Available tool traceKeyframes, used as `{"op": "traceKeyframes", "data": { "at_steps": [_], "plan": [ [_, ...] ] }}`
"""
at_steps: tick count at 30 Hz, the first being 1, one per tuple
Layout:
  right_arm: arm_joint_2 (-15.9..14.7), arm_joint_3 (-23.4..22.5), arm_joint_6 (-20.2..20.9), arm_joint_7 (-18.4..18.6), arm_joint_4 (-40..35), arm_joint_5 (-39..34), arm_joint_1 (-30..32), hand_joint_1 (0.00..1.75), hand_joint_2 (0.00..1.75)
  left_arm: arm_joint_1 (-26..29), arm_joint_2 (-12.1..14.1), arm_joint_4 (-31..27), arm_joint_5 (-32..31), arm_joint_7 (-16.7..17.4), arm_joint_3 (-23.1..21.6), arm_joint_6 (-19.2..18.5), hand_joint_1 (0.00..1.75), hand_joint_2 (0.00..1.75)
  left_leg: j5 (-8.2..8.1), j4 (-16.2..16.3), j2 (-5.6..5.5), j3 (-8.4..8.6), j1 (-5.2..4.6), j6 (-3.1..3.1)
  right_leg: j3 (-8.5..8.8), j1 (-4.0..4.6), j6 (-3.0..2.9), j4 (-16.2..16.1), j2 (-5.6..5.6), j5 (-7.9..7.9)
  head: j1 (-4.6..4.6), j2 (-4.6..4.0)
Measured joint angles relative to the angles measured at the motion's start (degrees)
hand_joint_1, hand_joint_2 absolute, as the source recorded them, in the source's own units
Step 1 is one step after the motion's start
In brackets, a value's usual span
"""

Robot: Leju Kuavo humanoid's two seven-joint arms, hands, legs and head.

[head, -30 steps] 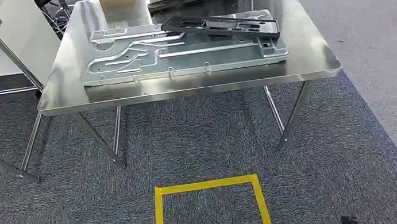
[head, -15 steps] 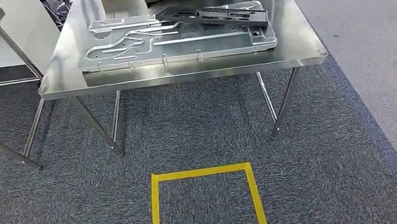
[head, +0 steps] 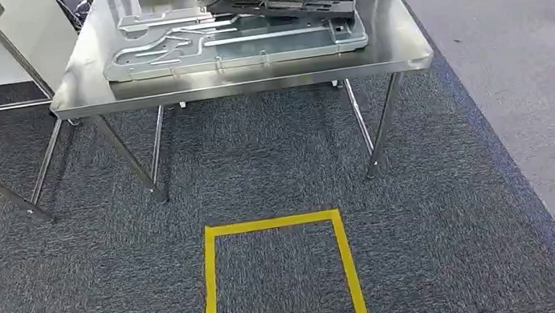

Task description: Take the parts from the cabinet and place them on the table.

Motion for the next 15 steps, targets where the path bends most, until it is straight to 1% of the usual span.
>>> {"op": "traceKeyframes", "data": {
  "at_steps": [1, 2, 3, 4, 5, 6, 7, 8, 9, 10, 11, 12, 13, 14, 15],
  "plan": [
    [0.0, 0.0, -0.6, -0.5, 0.0, -0.1, 0.1, 0.0, 1.75, 0.2, 0.0, 0.0, 0.0, 0.0, 0.0, 0.0, 0.0, 0.0, 0.51, 0.0, -0.06, -0.15, 0.13, -0.41, -0.56, -0.22, -0.8, -0.3, -0.18, 0.67, 0.02, 0.0],
    [0.0, 0.0, -1.5, -0.9, 0.1, -0.3, -0.1, 0.0, 1.75, 0.2, 0.0, 0.0, 0.1, -0.1, 0.0, 0.0, 0.0, 0.0, -1.63, 0.9, -0.33, -0.72, 0.49, -0.69, -1.06, -0.32, -1.51, -0.2, -0.54, 1.35, 0.0, 0.0],
    [0.0, -0.1, -2.8, -1.4, 0.1, -0.4, -0.2, 0.0, 1.75, 0.2, 0.0, 0.0, 0.1, -0.2, 0.0, 0.1, 0.0, 0.0, -5.13, 3.3, -0.45, -1.46, 0.5, -0.87, -1.78, -0.29, -1.91, -0.2, -0.53, 1.99, 0.02, 0.0],
    [0.0, -0.1, -4.0, -1.8, 0.0, -0.5, -0.2, 0.0, 1.75, 0.2, 0.0, 0.0, 0.1, -0.2, 0.0, 0.1, 0.0, 0.0, -8.73, 7.0, -0.49, -2.37, 0.52, -1.06, -2.56, -0.18, -2.07, -0.2, -0.57, 2.63, 0.0, -0.02],
    [0.0, -0.2, -4.8, -2.3, 0.0, -0.8, -0.2, 0.0, 1.75, 0.2, 0.0, 0.0, 0.1, -0.3, 0.0, 0.1, 0.0, 0.0, -11.86, 11.5, -0.49, -3.27, 0.52, -1.23, -3.41, -0.03, -2.18, -0.2, -0.59, 3.36, 0.0, 0.0],
    [0.0, -0.4, -5.6, -3.3, 0.0, -1.6, -0.2, 0.0, 1.75, 0.2, 0.0, 0.0, 0.2, -0.4, 0.0, 0.1, 0.0, 0.0, -13.57, 15.6, -0.5, -3.82, 0.52, -1.3, -4.48, 0.16, -2.2, -0.1, -0.64, 4.16, 0.0, 0.0],
    [0.0, -0.8, -5.8, -4.0, 0.0, -2.3, -0.2, 0.0, 1.75, 0.2, 0.0, 0.0, 0.2, -0.4, 0.0, 0.1, 0.0, 0.0, -13.19, 17.6, -0.51, -3.54, 0.52, -1.24, -5.47, 0.31, -2.19, -0.1, -0.69, 4.87, 0.0, 0.0],
    [0.0, -1.3, -5.9, -4.8, 0.0, -2.8, -0.2, 0.0, 1.75, 0.2, 0.0, 0.0, 0.3, -0.4, 0.0, 0.1, 0.0, 0.0, -11.37, 17.3, -0.55, -2.29, 0.51, -1.05, -6.44, 0.44, -2.17, 0.0, -0.71, 5.57, 0.0, 0.0],
    [0.0, -1.6, -5.7, -6.0, 0.0, -3.3, -0.2, 0.0, 1.75, 0.2, 0.0, 0.0, 0.3, -0.4, 0.0, 0.1, 0.0, 0.0, -8.89, 14.9, -0.55, 0.08, 0.47, -0.72, -7.41, 0.54, -2.11, 0.1, -0.7, 6.26, 0.0, 0.0],
    [0.0, -1.7, -5.5, -6.8, 0.0, -3.5, -0.2, 0.0, 0.0, 0.2, 0.0, 0.0, 0.3, -0.5, 0.0, 0.2, 0.0, 0.0, -6.97, 10.3, -0.58, 3.7, 0.38, -0.18, -8.28, 0.66, -2.02, 0.1, -0.64, 6.98, 0.0, 0.0],
    [0.0, -1.9, -5.4, -7.3, 0.0, -3.6, -0.2, 0.0, 1.75, 0.1, 0.0, 0.0, 0.4, -0.5, 0.0, 0.2, 0.0, 0.0, -6.87, 5.1, -0.67, 7.64, 0.2, 0.4, -8.78, 0.69, -1.87, 0.1, -0.57, 7.64, 0.0, 0.0],
    [0.0, -2.1, -5.3, -7.7, 0.0, -3.6, -0.3, 0.0, 1.75, -0.1, 0.1, 0.0, 0.5, -0.5, 0.0, 0.2, 0.0, 0.0, -8.46, -0.4, -0.78, 11.87, -0.16, 0.96, -9.09, 0.87, -1.57, 0.2, -0.5, 8.08, 0.0, 0.0],
    [0.0, -2.2, -5.2, -8.2, 0.0, -3.6, -0.3, 0.0, 1.75, -0.1, 0.1, 0.0, 0.5, -0.6, 0.0, 0.3, 0.0, 1.75, -9.66, -4.5, -0.76, 13.71, -0.34, 1.02, -9.34, 0.89, -1.19, 0.2, -0.55, 8.67, 0.0, 0.0],
    [0.0, -2.3, -4.8, -9.0, 0.0, -3.6, -0.3, 0.0, 1.75, -0.2, 0.1, 0.0, 0.5, -0.9, 0.0, 0.4, 0.0, 1.75, -9.75, -4.4, -0.76, 13.08, -0.51, 1.08, -9.5, 0.77, -0.83, 0.1, -0.67, 9.23, 0.0, 0.0],
    [0.0, -2.4, -4.5, -10.1, 0.0, -3.4, -0.4, 0.0, 1.75, -0.2, 0.1, 0.0, 0.5, -1.2, 0.0, 0.9, 0.0, 1.75, -9.49, -4.3, -0.75, 12.81, -0.73, 1.39, -9.57, 0.52, -0.45, -0.2, -0.76, 9.77, 0.0, 0.0]
  ]
}}
